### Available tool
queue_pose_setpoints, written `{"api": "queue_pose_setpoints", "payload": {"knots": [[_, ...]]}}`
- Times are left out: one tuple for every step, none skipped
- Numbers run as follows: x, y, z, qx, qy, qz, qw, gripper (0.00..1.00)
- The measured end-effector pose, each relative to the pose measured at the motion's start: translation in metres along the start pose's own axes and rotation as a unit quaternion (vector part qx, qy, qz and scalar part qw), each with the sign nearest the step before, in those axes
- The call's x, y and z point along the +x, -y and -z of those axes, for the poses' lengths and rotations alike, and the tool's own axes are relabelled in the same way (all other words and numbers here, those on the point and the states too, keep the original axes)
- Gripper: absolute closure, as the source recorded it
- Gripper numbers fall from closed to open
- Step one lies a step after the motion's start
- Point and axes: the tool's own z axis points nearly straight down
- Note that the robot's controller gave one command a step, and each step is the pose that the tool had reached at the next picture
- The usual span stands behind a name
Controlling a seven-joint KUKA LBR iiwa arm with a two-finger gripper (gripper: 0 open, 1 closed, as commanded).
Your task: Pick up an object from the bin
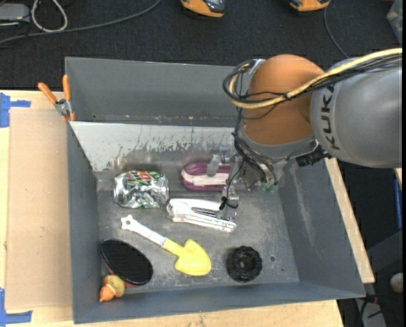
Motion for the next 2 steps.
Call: {"api": "queue_pose_setpoints", "payload": {"knots": [[-0.002, 0.000, 0.005, 0.000, 0.0040, -0.001, 1.0000, 0.00], [0.003, 0.006, -0.075, -0.001, 0.0045, -0.062, 0.9981, 0.00]]}}
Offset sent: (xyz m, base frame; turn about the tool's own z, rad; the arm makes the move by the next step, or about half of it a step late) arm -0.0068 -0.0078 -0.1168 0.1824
